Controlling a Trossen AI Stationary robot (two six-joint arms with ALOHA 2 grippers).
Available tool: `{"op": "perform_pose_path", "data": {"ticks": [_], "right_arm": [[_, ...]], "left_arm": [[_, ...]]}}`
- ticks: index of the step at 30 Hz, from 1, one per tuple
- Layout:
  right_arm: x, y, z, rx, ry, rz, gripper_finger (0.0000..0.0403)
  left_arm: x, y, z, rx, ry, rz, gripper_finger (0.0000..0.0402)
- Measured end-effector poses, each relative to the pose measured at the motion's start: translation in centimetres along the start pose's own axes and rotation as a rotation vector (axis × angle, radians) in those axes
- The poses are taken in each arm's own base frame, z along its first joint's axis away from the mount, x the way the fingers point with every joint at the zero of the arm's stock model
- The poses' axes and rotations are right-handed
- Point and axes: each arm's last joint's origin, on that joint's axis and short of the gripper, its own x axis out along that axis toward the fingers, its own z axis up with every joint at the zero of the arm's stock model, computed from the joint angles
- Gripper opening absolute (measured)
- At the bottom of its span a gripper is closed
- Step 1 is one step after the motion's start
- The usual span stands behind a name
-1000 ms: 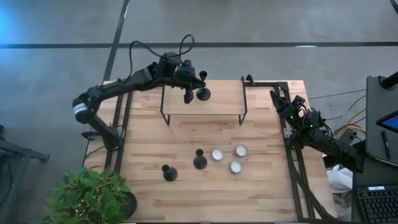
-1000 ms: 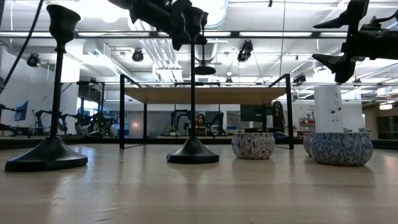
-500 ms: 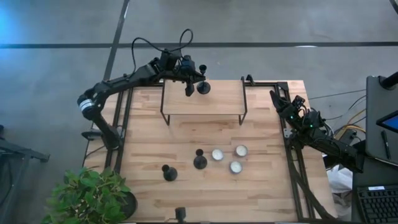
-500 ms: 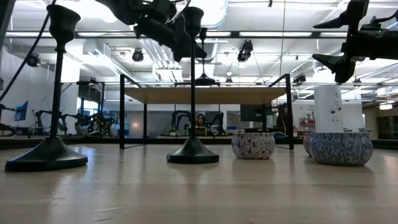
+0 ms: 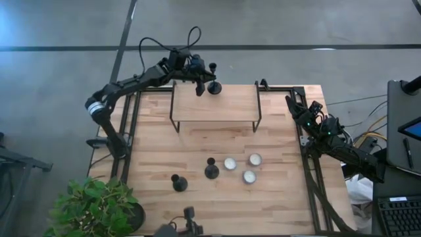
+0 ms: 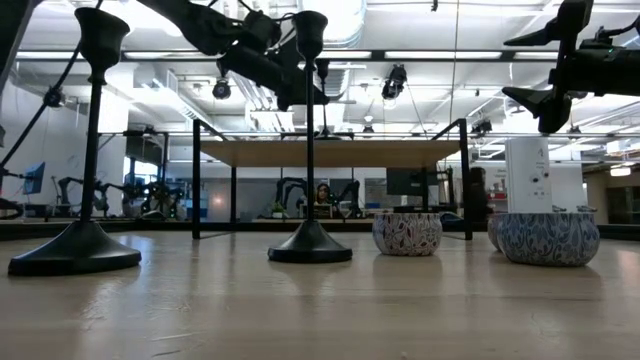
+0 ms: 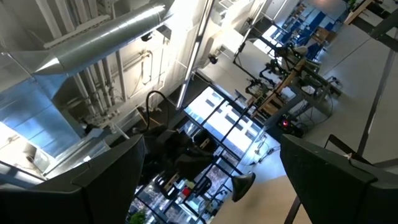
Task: Pick & Place candle stick holders
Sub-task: Put the top black candle holder on the shelf
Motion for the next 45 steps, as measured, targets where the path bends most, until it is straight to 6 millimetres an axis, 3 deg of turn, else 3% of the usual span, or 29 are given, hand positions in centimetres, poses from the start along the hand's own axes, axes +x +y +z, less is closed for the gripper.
{"op": "perform_pose_path", "data": {"ticks": [8, 17, 35, 45], "right_arm": [[0.0, 0.0, 0.0, 0.000, 0.001, -0.001, 0.0366], [0.0, 0.0, 0.0, 0.000, 0.001, -0.001, 0.0366], [0.0, 0.0, 0.0, 0.000, 0.001, -0.001, 0.0366], [0.0, 0.0, 0.0, 0.000, 0.001, -0.001, 0.0366]], "left_arm": [[0.3, 1.6, 1.2, -0.010, 0.012, -0.003, 0.0023], [0.3, 1.8, 2.6, 0.006, 0.050, -0.021, 0.0023], [1.6, 1.1, -0.8, -0.041, 0.091, -0.092, 0.0023], [1.9, 0.7, -0.9, -0.002, 0.076, -0.105, 0.0023]]}}
